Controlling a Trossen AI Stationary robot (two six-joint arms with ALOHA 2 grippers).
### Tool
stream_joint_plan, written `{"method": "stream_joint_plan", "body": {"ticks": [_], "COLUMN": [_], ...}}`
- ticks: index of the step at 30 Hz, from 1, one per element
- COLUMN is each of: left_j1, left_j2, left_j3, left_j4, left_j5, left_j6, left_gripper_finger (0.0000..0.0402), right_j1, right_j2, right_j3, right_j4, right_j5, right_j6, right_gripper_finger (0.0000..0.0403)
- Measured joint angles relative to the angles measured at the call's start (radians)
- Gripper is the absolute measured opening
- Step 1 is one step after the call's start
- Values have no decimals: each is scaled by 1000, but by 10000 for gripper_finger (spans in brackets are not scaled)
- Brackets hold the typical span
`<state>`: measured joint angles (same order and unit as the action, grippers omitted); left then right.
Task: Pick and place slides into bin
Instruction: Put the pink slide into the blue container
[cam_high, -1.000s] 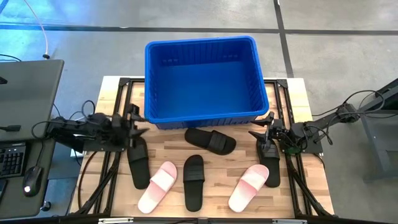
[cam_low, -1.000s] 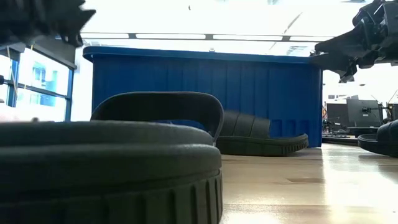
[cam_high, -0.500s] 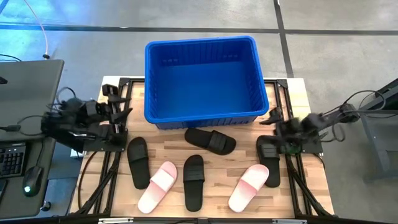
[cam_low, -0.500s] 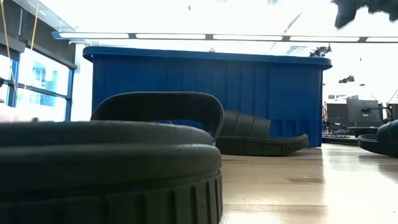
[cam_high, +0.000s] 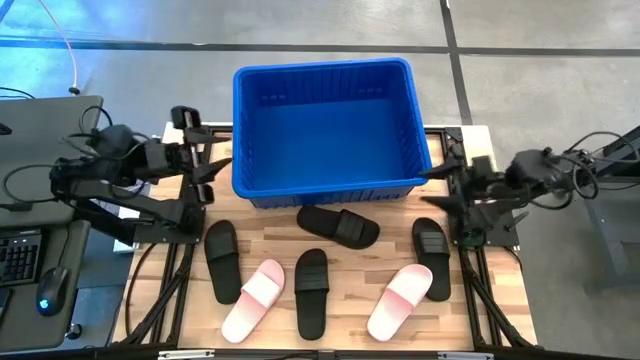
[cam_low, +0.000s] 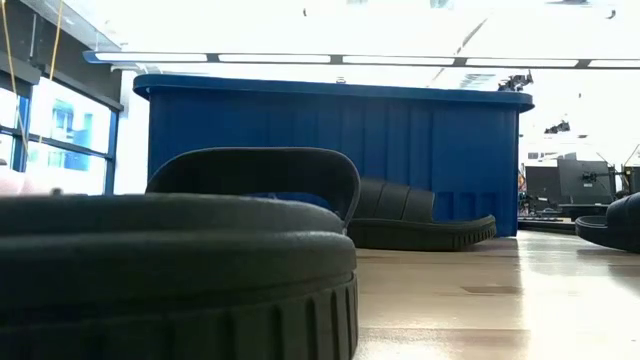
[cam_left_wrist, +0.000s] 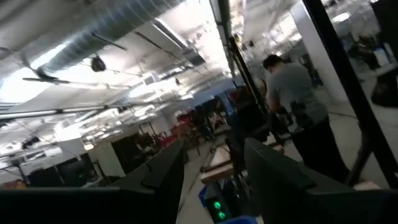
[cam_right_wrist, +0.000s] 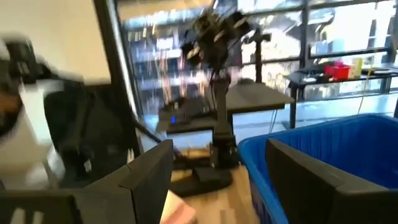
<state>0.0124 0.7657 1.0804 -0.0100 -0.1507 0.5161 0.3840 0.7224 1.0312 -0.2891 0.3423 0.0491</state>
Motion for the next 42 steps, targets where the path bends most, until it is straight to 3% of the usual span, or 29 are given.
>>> {"method": "stream_joint_plan", "body": {"ticks": [4, 10, 15, 20, 25, 32, 36, 42], "left_j1": [0, 0, 0, 0, 0, 0, 0, 0], "left_j2": [95, 169, 198, 199, 193, 194, 194, 194], "left_j3": [85, 118, 118, 118, 118, 118, 118, 118], "left_j4": [-181, -363, -424, -502, -620, -698, -705, -719], "left_j5": [1, 76, 172, 236, 263, 263, 263, 263], "left_j6": [-1, -83, -155, -170, -259, -260, -259, -214], "left_gripper_finger": [156, 156, 156, 156, 156, 156, 156, 156], "right_j1": [1, 6, 5, 2, 13, 144, 203, 224], "right_j2": [183, 396, 524, 632, 721, 856, 938, 1032], "right_j3": [142, 262, 287, 287, 287, 287, 286, 293], "right_j4": [-8, -14, -68, -201, -356, -701, -856, -836], "right_j5": [-30, -162, -166, -182, -393, -646, -650, -585], "right_j6": [-71, 192, 244, 425, 719, 1103, 1282, 1383], "right_gripper_finger": [243, 243, 243, 243, 243, 243, 243, 243]}}
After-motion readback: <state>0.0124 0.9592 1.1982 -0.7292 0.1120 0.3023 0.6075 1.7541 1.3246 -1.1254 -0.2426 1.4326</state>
